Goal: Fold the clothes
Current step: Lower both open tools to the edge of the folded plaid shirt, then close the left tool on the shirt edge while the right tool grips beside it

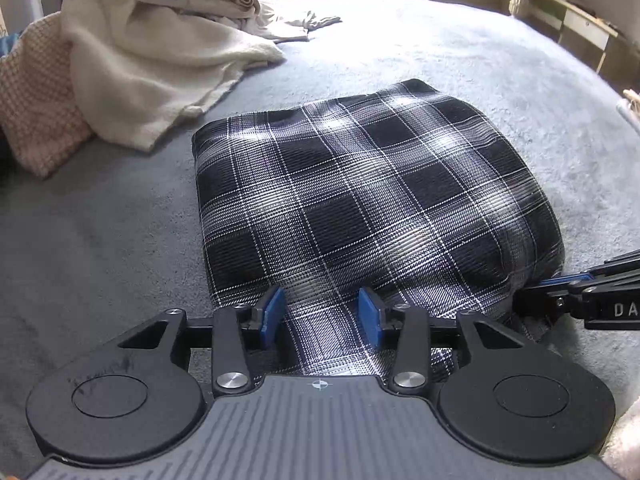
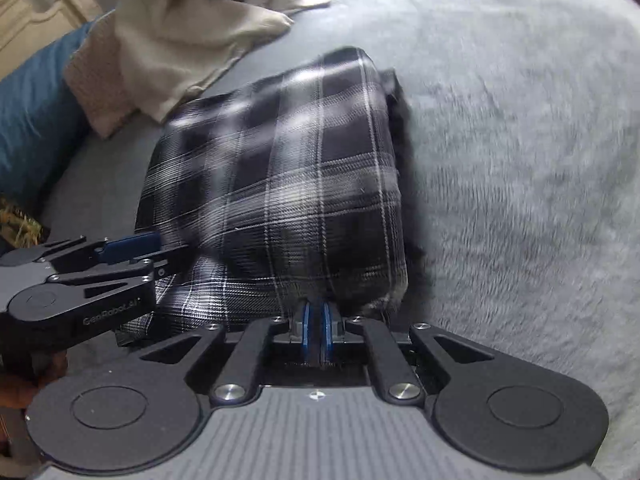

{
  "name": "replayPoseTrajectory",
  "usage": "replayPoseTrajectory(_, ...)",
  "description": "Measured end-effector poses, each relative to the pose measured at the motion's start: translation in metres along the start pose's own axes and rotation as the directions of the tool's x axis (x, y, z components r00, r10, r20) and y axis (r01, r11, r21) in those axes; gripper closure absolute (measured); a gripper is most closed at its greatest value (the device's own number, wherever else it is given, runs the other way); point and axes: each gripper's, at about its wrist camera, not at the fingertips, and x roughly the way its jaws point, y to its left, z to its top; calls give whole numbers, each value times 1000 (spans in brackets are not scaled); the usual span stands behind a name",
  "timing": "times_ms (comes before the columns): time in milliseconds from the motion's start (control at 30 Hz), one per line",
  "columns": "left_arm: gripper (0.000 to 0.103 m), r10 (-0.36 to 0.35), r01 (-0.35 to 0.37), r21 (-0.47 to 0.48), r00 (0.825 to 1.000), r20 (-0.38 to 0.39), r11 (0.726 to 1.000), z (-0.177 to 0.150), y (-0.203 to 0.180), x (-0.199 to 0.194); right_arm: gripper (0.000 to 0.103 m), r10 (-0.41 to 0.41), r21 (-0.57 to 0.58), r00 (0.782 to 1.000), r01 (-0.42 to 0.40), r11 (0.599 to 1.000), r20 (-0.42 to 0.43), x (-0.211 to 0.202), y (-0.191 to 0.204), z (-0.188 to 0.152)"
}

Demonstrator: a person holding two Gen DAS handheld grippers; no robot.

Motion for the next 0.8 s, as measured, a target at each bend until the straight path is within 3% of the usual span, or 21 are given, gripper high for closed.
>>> replayPoseTrajectory(433,47,56,-56,24,998,-19,998,4,-5,0,96,39,33,999,-39,999,14,-2,-10,-5)
replayPoseTrajectory(567,45,16,-16,-8,1000,6,1000,3,9,-8,93,72,58,997,-73,996,18,-6,-15,-3)
replayPoseTrajectory(700,41,-17,29,-103,993,113,994,-2,42,-28,59,155,95,981,-166,982,116,-32,-33,5)
replayPoseTrajectory(767,35,-66,94,-180,986,156,979,-2,64,-32,50,188,117,965,-211,970,182,-46,-49,9)
replayPoseTrajectory(800,34,-110,144,-228,982,155,963,-3,76,-28,39,204,138,957,-235,962,208,-50,-57,11)
